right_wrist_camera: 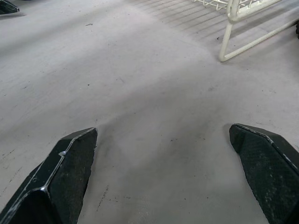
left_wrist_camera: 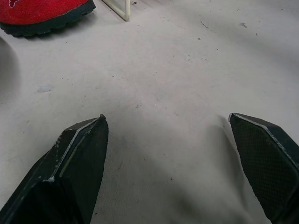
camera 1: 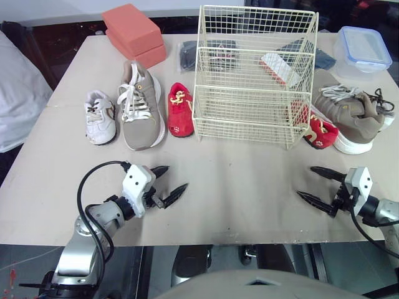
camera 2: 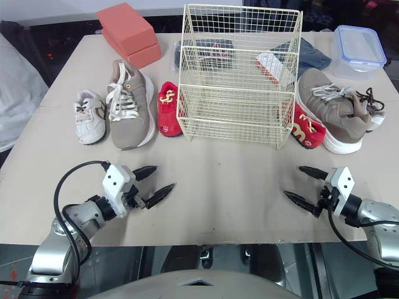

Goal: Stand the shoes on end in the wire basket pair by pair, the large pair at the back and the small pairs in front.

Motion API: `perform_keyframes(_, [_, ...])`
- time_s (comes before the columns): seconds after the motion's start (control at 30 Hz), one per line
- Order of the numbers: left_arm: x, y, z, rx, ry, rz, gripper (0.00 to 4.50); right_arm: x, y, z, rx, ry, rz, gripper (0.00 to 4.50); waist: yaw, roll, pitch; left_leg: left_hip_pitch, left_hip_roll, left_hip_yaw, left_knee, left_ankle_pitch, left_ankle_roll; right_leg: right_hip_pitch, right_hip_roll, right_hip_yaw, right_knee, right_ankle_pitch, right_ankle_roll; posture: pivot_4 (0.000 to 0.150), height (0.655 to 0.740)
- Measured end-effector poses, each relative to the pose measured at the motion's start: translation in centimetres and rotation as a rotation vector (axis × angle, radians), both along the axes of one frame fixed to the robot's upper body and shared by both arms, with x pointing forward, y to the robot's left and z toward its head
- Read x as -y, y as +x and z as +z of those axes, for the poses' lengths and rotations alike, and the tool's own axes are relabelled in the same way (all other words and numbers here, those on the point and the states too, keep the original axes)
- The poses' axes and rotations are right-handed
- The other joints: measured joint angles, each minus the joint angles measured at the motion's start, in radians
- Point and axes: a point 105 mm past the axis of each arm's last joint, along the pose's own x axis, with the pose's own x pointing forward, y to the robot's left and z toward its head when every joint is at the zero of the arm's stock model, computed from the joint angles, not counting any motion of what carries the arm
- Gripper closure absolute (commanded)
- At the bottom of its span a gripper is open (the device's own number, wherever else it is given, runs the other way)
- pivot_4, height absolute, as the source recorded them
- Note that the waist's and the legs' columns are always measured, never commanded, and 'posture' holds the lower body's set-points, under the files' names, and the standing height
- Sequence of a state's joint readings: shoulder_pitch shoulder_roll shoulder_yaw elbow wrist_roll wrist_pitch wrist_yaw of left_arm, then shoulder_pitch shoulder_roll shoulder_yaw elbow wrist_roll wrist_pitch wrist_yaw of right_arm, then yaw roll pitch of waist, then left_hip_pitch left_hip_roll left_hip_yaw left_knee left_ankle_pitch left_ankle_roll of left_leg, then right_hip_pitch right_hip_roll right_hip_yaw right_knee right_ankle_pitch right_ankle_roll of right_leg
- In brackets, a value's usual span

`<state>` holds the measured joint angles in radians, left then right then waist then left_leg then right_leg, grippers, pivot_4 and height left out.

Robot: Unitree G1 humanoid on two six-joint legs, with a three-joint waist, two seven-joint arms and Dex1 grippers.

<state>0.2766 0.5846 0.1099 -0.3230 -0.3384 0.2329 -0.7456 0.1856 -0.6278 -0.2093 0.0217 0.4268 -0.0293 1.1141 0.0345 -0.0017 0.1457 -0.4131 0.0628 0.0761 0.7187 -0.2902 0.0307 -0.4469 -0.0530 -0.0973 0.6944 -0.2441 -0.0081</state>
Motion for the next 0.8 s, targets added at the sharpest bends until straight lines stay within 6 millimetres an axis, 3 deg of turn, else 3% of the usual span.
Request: perform_keyframes(0.8, [-0.03,-0.17,0.04,0.003,-0.008,-0.030,0.06,0.20,-0.25,0.06,-0.006,-0.010,-0.003,0.00,0.002,0.000,0.000,0.000,0.000,0.000,0.000,0.000,0.000,0.000,0.000,0.000,0.000,0.000,0.000,0.150,0.6860])
